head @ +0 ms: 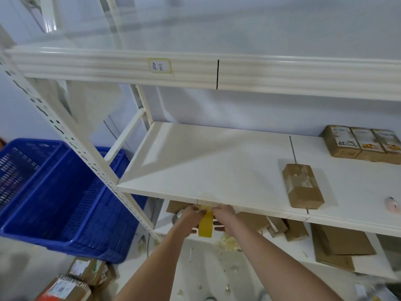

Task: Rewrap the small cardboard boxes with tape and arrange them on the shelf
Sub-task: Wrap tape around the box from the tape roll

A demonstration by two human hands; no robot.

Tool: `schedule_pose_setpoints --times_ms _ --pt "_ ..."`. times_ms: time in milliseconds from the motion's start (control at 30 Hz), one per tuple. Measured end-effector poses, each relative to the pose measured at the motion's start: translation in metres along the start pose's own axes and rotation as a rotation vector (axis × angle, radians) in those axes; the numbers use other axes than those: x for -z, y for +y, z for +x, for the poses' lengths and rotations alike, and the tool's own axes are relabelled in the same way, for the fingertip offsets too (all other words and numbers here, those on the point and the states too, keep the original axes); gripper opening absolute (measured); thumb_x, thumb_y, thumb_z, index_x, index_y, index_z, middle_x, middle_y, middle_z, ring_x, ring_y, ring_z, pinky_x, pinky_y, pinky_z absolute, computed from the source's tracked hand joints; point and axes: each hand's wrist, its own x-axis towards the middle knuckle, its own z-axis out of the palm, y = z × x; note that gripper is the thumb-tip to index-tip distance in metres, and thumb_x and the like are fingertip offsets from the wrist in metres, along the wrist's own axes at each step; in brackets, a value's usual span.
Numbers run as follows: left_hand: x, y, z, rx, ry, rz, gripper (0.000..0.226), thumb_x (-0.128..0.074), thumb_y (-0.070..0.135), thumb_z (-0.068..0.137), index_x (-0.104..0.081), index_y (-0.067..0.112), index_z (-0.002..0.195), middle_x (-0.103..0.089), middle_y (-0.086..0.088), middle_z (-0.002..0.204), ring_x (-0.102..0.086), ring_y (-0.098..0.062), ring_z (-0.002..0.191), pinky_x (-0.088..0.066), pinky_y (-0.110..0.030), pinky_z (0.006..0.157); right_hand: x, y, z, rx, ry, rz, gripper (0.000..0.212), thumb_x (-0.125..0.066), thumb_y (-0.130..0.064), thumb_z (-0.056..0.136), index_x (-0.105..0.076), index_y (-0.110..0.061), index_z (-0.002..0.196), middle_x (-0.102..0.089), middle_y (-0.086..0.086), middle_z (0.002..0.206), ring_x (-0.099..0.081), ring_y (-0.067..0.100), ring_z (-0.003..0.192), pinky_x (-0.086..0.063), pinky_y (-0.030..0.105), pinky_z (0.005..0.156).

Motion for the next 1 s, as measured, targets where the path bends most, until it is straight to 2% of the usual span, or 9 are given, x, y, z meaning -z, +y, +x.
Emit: schedule_pose_setpoints --times_ms 200,300,400,500,633,733,833,933,1000 --pt "0.012 0.009 -0.003 -0.047 -0.079 0.053 0.055 -0.056 0.042 0.100 -0.038 0.029 0.151 -0.068 -0.003 0.118 -0.066 -0.020 0.098 -0.052 -0.032 0.075 -0.005 -0.012 0.003 -0.076 -0.008 0.160 0.017 -0.057 -0.008 0.096 -0.067 -0.001 0.107 -0.072 0.016 0.093 -0.072 0.032 0.080 -0.062 0.038 0.071" --pt "0.013 0.009 -0.005 -0.030 -0.131 -0.012 0.052 -0.055 0.038 0.102 -0.041 0.028 0.151 -0.070 -0.005 0.115 -0.067 -0.021 0.099 -0.054 -0.036 0.082 -0.004 -0.015 0.006 -0.113 -0.048 0.211 0.020 -0.068 -0.016 0.093 -0.068 -0.002 0.107 -0.072 0.015 0.090 -0.071 0.032 0.080 -0.062 0.043 0.080" --pt "0.013 0.009 -0.005 -0.011 -0.140 -0.033 0.048 -0.055 0.038 0.102 -0.046 0.028 0.148 -0.071 -0.004 0.113 -0.068 -0.023 0.101 -0.055 -0.040 0.089 -0.004 -0.016 0.005 -0.153 -0.050 0.258 0.023 -0.074 -0.023 0.092 -0.067 -0.007 0.107 -0.070 0.010 0.090 -0.069 0.027 0.079 -0.061 0.039 0.075" --pt "0.014 0.011 -0.005 0.002 -0.137 -0.024 0.045 -0.056 0.040 0.101 -0.050 0.028 0.145 -0.071 -0.004 0.111 -0.069 -0.022 0.101 -0.057 -0.038 0.084 -0.008 -0.017 0.012 -0.188 -0.018 0.294 0.020 -0.074 -0.015 0.091 -0.067 -0.005 0.106 -0.072 0.013 0.101 -0.071 0.029 0.089 -0.061 0.040 0.079" --pt "0.017 0.019 -0.009 0.020 -0.145 -0.024 0.033 -0.054 0.036 0.103 -0.058 0.022 0.132 -0.072 -0.005 0.108 -0.069 -0.021 0.097 -0.056 -0.039 0.091 -0.012 -0.024 0.018 -0.211 0.005 0.264 0.021 -0.072 -0.008 0.090 -0.067 0.000 0.109 -0.072 0.017 0.108 -0.071 0.032 0.099 -0.059 0.045 0.089" --pt "0.021 0.029 -0.011 0.063 -0.133 -0.009 0.023 -0.055 0.032 0.103 -0.064 0.016 0.117 -0.073 -0.006 0.103 -0.069 -0.021 0.092 -0.056 -0.039 0.093 -0.009 -0.036 0.012 -0.264 0.006 0.252 0.007 -0.068 -0.007 0.093 -0.066 -0.002 0.097 -0.070 0.011 0.096 -0.068 0.027 0.087 -0.057 0.036 0.076" --pt "0.031 0.043 -0.010 0.154 -0.187 0.030 0.022 -0.059 0.025 0.100 -0.065 0.010 0.115 -0.075 -0.008 0.109 -0.071 -0.022 0.097 -0.057 -0.036 0.092 -0.007 -0.043 0.012 -0.334 -0.004 0.217 0.019 -0.060 -0.005 0.098 -0.060 -0.005 0.079 -0.061 0.006 0.084 -0.054 0.022 0.073 -0.043 0.034 0.074" --pt "0.043 0.051 -0.008 0.137 -0.209 0.067 0.022 -0.063 0.025 0.098 -0.065 0.007 0.111 -0.072 -0.010 0.107 -0.069 -0.025 0.095 -0.056 -0.035 0.084 -0.010 -0.047 0.006 -0.300 -0.028 0.184 0.010 -0.072 -0.012 0.090 -0.063 -0.008 0.086 -0.060 0.005 0.087 -0.055 0.021 0.079 -0.043 0.032 0.066" --pt "0.049 0.056 -0.012 0.104 -0.162 0.036 0.030 -0.066 0.029 0.094 -0.064 0.007 0.115 -0.072 -0.013 0.115 -0.069 -0.029 0.105 -0.055 -0.038 0.094 -0.007 -0.050 0.008 -0.183 0.005 0.169 0.020 -0.082 -0.014 0.081 -0.069 -0.006 0.095 -0.064 0.007 0.090 -0.058 0.021 0.083 -0.045 0.030 0.059"
